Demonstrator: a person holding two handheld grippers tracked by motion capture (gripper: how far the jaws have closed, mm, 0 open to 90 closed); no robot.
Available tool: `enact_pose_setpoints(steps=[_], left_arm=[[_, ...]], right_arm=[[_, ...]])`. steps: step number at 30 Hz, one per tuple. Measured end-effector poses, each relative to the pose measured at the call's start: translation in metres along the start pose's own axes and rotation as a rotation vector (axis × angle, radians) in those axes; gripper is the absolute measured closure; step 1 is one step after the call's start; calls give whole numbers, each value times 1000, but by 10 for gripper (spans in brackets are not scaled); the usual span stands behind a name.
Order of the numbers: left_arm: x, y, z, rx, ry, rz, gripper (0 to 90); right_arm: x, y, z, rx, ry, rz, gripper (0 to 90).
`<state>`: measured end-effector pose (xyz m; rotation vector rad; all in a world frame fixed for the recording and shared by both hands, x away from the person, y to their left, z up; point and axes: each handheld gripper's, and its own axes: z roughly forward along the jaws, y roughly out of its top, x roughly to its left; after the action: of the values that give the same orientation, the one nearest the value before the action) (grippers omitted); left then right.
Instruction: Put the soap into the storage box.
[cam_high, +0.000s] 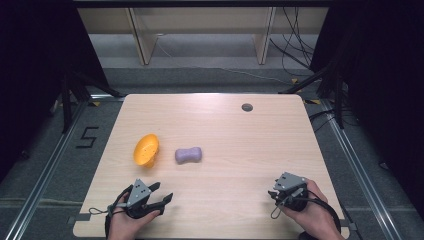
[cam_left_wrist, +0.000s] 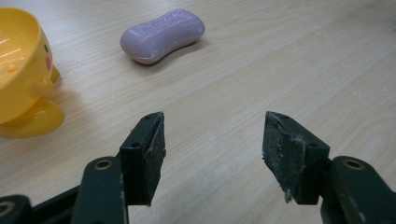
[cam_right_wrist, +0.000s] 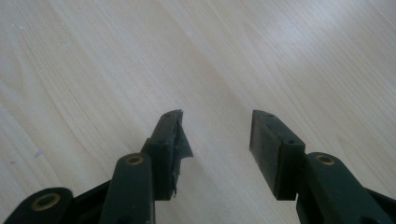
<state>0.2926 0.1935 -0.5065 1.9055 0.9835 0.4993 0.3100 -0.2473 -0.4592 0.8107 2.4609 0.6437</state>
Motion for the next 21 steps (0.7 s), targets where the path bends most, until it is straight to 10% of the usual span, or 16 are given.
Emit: enact_pose_setpoints(steps=[7, 15, 16, 21], left_arm=[[1, 9, 1, 46, -17, 29, 358], [14, 51, 12, 145, -39, 189, 341], [20, 63, 19, 198, -47, 279, 338], [27, 78, 36, 271, -62, 324, 333]], right_arm=[[1, 0, 0, 0, -3, 7, 536], [1, 1, 0, -2, -11, 1, 532], [1, 1, 0, -2, -10, 0, 531], [0, 1, 0, -4, -5, -10, 529]])
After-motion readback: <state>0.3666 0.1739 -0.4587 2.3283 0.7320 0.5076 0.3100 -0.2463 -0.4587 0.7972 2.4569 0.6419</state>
